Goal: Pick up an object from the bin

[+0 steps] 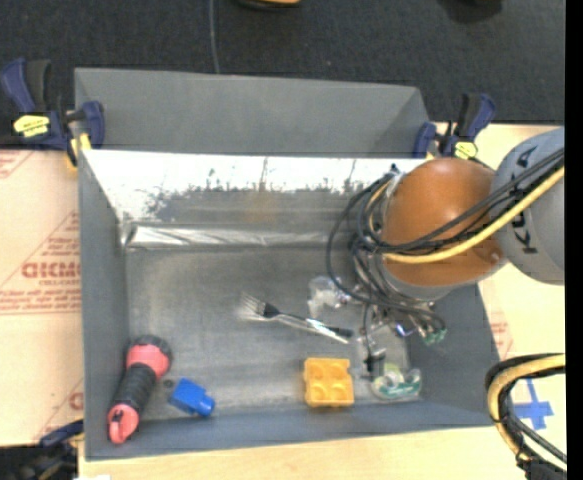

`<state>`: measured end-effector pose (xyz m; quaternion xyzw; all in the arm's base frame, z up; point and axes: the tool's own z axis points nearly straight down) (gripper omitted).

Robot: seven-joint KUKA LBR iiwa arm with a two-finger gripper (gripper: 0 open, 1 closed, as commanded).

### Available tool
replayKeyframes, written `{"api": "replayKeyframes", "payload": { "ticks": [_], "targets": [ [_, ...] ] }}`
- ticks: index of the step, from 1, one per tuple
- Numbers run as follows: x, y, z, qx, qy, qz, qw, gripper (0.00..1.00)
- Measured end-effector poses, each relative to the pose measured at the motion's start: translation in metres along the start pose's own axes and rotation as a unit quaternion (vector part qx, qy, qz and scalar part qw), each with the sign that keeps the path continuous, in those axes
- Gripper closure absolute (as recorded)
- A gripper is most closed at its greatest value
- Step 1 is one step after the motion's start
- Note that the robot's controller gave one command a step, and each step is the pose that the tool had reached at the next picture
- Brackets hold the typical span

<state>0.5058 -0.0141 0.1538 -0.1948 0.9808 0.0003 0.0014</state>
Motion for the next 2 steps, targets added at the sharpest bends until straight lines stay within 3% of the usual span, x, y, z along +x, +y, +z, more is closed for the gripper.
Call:
{"api": "replayKeyframes", "payload": {
  "ticks": [1,2],
  "targets": [
    [0.019,-0.029,0.06,-0.001,-0.0024,0.043,0.9991,0.0],
    [0.04,-0.025,0.039,0.002,-0.0033,-0.06,0.9982,0.0]
  ]
}}
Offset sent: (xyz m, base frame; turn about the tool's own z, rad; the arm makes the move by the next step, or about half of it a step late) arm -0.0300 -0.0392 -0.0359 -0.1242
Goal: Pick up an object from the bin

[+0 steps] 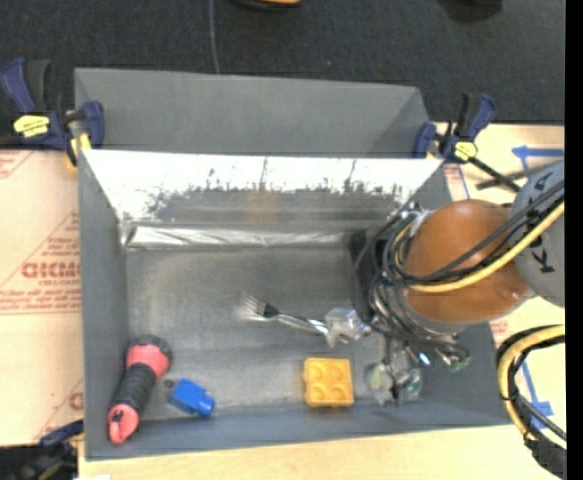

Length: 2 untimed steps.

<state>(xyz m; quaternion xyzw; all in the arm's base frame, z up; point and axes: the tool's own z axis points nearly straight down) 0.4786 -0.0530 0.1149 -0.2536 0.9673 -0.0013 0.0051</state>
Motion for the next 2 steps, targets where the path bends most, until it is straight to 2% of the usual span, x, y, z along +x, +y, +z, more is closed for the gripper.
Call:
{"api": "replayKeyframes", "payload": {
  "ticks": [1,2],
  "targets": [
    [-0.002,-0.001,-0.042,-0.002,0.0012,-0.06,0.9982,0.0],
    [-0.02,0.035,0.016,0.0,-0.0011,0.017,0.9998,0.0]
  ]
}}
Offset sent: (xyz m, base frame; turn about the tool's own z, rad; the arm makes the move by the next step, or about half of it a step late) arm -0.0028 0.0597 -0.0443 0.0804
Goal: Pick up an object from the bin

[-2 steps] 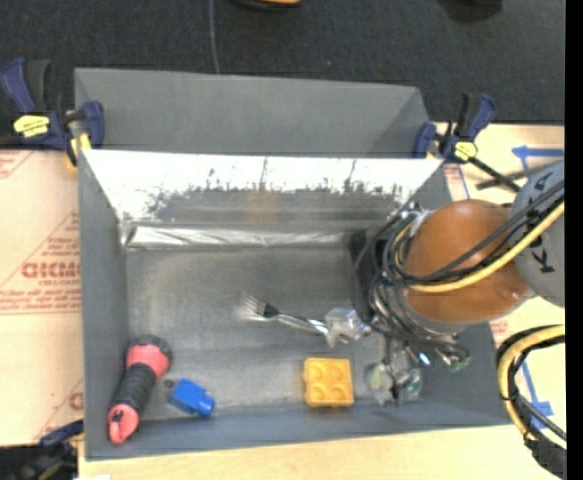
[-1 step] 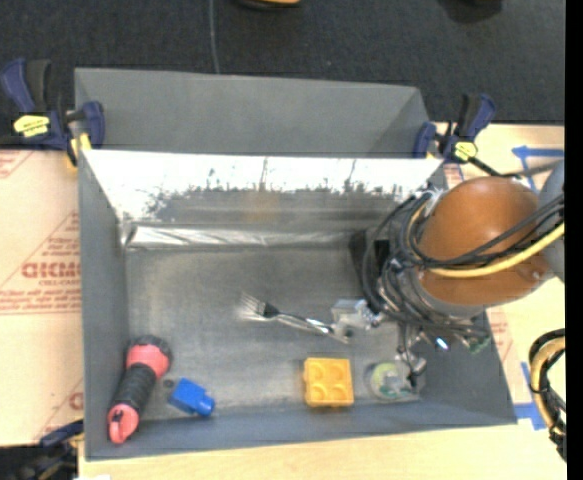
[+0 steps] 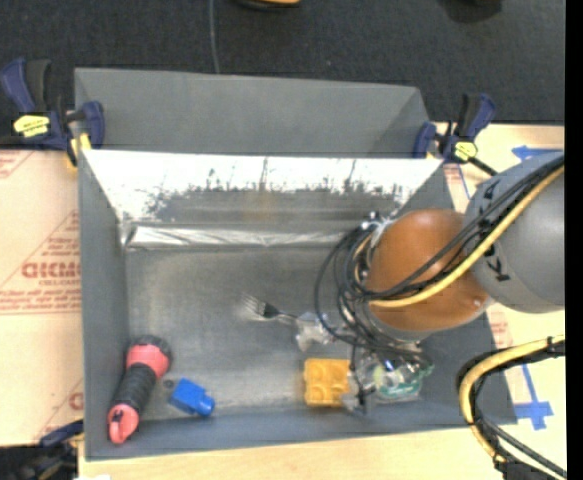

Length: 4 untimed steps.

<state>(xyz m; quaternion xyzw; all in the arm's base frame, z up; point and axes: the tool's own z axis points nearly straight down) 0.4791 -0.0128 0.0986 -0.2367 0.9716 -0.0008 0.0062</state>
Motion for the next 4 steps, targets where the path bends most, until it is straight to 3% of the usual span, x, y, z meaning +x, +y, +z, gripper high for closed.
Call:
{"api": "replayKeyframes", "payload": {
  "ticks": [1,2,3,4],
  "targets": [
    [-0.002,0.003,0.022,-0.001,-0.006,0.011,0.9999,0.0],
    [0.003,-0.021,0.027,-0.001,-0.003,0.047,0.9989,1.0],
    [0.003,-0.021,0.027,-0.001,-0.0031,0.048,0.9989,1.0],
    [0.005,-0.026,-0.033,-0.002,-0.0021,0.038,0.9993,1.0]
  ]
}}
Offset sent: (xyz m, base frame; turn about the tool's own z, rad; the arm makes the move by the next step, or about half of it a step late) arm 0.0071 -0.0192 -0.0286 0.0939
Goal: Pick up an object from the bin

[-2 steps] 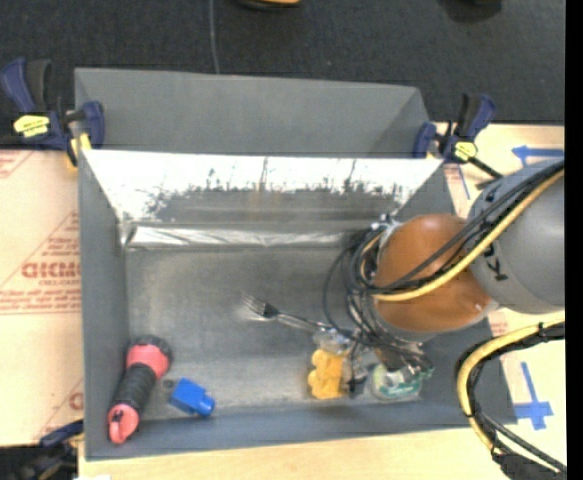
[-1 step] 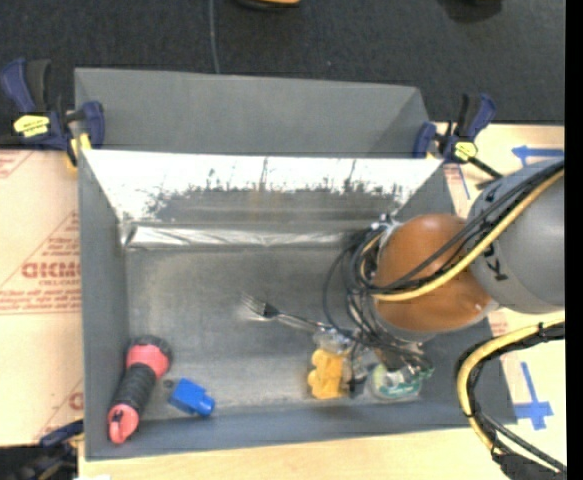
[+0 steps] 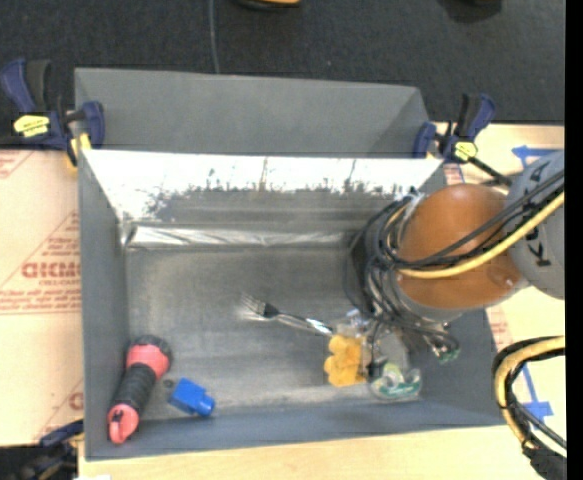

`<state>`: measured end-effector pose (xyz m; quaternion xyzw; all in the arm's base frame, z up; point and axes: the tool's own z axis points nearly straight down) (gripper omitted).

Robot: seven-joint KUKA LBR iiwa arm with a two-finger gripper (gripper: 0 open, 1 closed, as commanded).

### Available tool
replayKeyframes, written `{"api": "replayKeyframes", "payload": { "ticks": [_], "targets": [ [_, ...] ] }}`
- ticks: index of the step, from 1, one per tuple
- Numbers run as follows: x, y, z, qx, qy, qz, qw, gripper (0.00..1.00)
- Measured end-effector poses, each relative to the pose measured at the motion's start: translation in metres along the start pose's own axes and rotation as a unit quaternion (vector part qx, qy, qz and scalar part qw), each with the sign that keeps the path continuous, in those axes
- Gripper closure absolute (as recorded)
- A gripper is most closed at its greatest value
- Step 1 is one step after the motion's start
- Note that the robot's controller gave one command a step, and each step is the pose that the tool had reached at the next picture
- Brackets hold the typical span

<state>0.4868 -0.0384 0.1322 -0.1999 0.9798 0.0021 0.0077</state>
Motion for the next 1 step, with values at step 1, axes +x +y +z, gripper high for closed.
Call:
{"api": "replayKeyframes", "payload": {
  "ticks": [1],
  "targets": [
    [0.0043,0.0054,-0.0836,-0.001,0.0009,-0.008,1.0,1.0]
  ]
}}
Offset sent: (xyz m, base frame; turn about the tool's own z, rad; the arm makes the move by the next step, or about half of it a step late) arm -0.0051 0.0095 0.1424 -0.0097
